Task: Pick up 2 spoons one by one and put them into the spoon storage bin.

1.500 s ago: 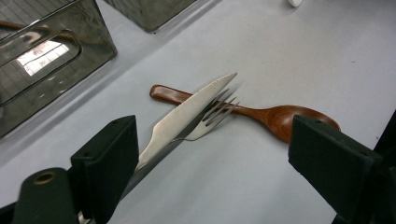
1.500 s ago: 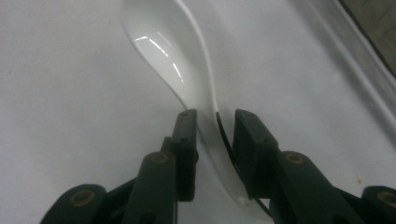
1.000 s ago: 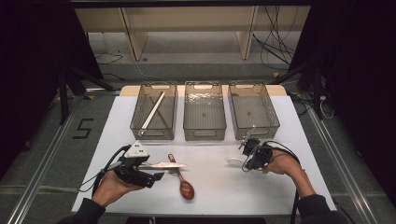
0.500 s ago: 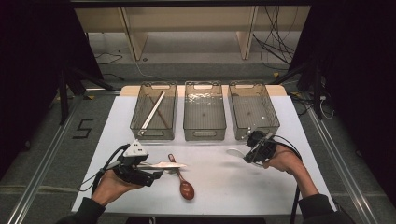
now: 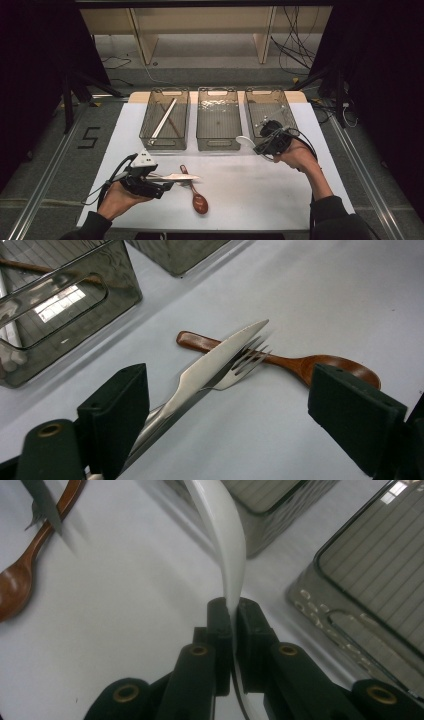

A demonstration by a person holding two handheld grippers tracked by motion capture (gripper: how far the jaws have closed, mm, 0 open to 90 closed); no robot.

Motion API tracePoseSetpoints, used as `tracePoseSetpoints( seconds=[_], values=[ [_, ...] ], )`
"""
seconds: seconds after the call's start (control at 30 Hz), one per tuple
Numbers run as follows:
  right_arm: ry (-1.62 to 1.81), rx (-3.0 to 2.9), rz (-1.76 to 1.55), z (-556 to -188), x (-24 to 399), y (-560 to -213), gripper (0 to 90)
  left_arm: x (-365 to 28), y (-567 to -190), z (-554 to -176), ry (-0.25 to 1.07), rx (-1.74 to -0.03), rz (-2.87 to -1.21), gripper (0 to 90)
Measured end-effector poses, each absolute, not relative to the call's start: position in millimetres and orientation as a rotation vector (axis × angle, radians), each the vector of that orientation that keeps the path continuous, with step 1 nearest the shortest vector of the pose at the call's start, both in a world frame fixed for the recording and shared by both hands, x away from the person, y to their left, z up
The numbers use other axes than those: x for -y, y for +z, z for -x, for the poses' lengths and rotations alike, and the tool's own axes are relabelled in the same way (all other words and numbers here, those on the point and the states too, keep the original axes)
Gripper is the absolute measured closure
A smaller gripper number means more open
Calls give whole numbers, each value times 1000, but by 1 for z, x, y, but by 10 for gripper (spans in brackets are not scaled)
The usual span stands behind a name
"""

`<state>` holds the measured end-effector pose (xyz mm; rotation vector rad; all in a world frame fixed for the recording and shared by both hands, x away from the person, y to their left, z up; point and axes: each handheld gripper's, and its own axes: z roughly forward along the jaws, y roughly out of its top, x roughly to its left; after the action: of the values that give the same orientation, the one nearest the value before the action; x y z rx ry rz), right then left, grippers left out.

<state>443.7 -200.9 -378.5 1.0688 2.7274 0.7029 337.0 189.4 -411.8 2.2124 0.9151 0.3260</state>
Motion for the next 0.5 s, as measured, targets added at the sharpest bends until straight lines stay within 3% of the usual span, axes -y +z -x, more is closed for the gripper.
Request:
tracePoseSetpoints(
  seconds=[0.5],
  values=[
    [701, -2688, -1098, -468, 183, -361, 862, -192, -412, -338, 336, -930, -2197, 162]
  ],
)
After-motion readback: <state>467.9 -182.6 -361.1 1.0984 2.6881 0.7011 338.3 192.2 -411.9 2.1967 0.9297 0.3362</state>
